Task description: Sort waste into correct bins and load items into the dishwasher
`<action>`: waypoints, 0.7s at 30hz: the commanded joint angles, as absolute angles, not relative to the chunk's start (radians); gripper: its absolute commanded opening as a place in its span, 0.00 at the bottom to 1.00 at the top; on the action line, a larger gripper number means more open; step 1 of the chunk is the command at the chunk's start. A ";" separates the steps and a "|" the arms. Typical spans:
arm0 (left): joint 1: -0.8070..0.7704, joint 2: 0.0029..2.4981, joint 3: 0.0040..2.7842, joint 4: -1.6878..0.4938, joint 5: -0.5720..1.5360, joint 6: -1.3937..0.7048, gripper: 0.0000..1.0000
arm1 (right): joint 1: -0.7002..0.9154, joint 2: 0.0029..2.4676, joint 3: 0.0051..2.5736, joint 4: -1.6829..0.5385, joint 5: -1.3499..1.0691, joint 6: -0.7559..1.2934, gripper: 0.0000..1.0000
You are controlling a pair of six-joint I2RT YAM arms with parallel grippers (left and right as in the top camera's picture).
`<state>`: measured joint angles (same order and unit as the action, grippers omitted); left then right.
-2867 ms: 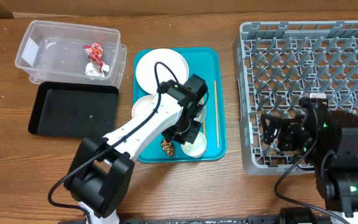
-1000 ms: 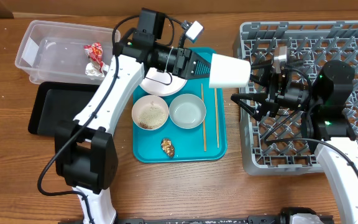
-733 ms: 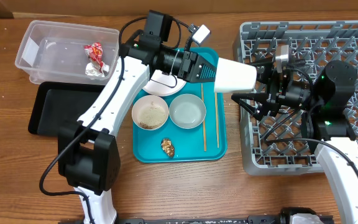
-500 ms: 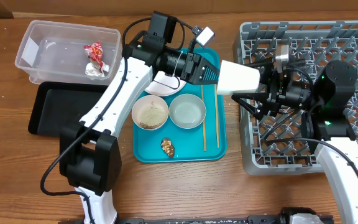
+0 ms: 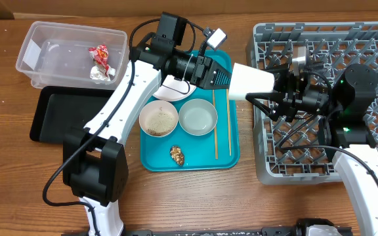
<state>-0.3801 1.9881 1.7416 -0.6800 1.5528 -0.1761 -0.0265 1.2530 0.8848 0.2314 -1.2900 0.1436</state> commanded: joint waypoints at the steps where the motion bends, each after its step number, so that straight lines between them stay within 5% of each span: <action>1: -0.387 1.993 1.755 -0.683 1.568 -0.165 0.04 | -0.029 1.253 0.911 0.246 -1.304 0.135 0.68; 5: -0.387 1.993 1.755 -0.683 1.560 -0.165 0.10 | -0.029 1.253 0.911 0.245 -1.304 0.135 0.61; 12: -0.381 1.993 1.755 -0.693 1.293 -0.213 0.38 | -0.030 1.253 0.911 0.198 -1.299 0.186 0.55; 15: -0.354 1.993 1.755 -0.723 1.157 -0.219 0.42 | -0.030 1.253 0.911 0.152 -1.267 0.201 0.38; 21: -0.239 1.976 1.755 -0.823 1.010 -0.213 0.51 | -0.030 1.253 0.911 -0.014 -1.023 0.214 0.28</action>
